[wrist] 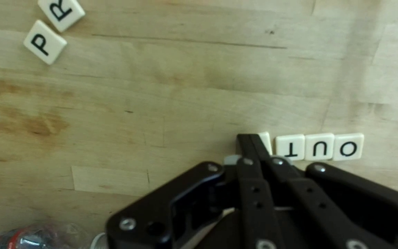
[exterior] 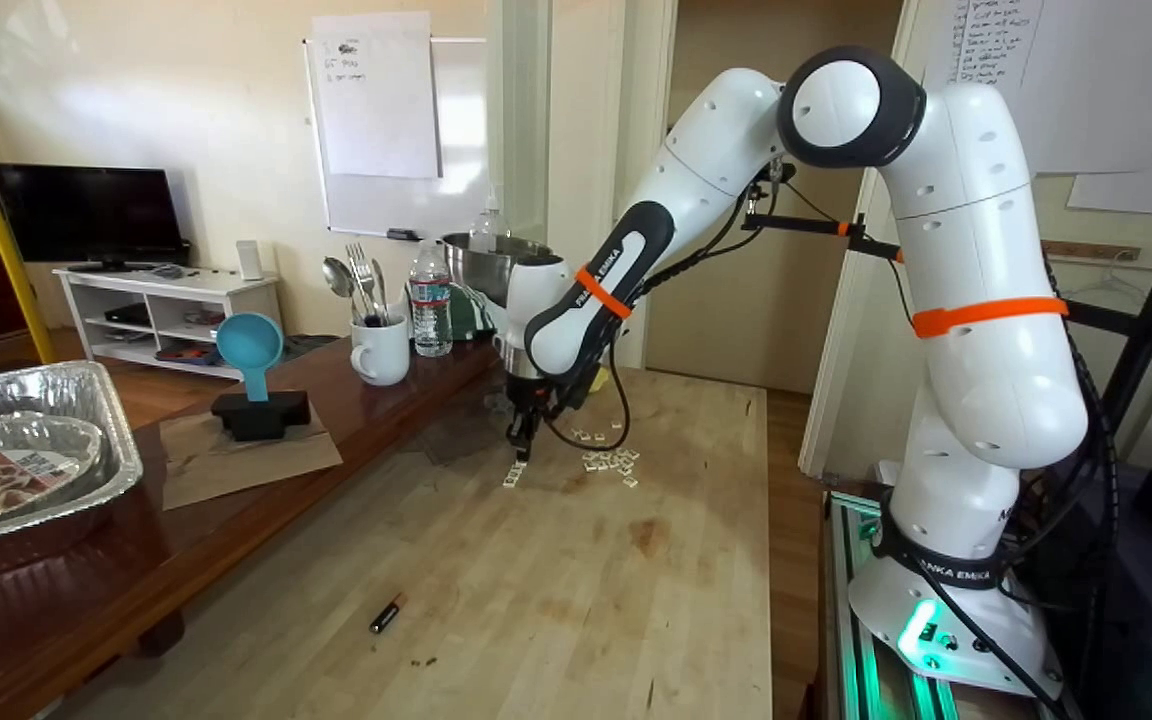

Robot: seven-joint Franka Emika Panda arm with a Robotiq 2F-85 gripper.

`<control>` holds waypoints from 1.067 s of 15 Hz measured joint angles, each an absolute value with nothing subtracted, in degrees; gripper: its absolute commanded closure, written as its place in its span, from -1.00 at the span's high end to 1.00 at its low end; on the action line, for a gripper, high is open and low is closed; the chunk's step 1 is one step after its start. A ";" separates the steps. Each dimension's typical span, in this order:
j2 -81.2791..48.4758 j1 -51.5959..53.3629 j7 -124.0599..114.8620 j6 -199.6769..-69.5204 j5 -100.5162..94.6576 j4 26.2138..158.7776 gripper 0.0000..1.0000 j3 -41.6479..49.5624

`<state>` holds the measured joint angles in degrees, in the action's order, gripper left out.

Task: Align four letter tiles at the top.

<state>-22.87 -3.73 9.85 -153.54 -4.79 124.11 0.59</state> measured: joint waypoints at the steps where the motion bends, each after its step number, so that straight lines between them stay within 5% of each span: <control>1: -22.91 -3.59 8.89 -153.19 -4.79 123.94 -1.00 0.69; 16: -23.41 -2.90 1.33 -150.88 -4.50 122.53 -1.00 0.96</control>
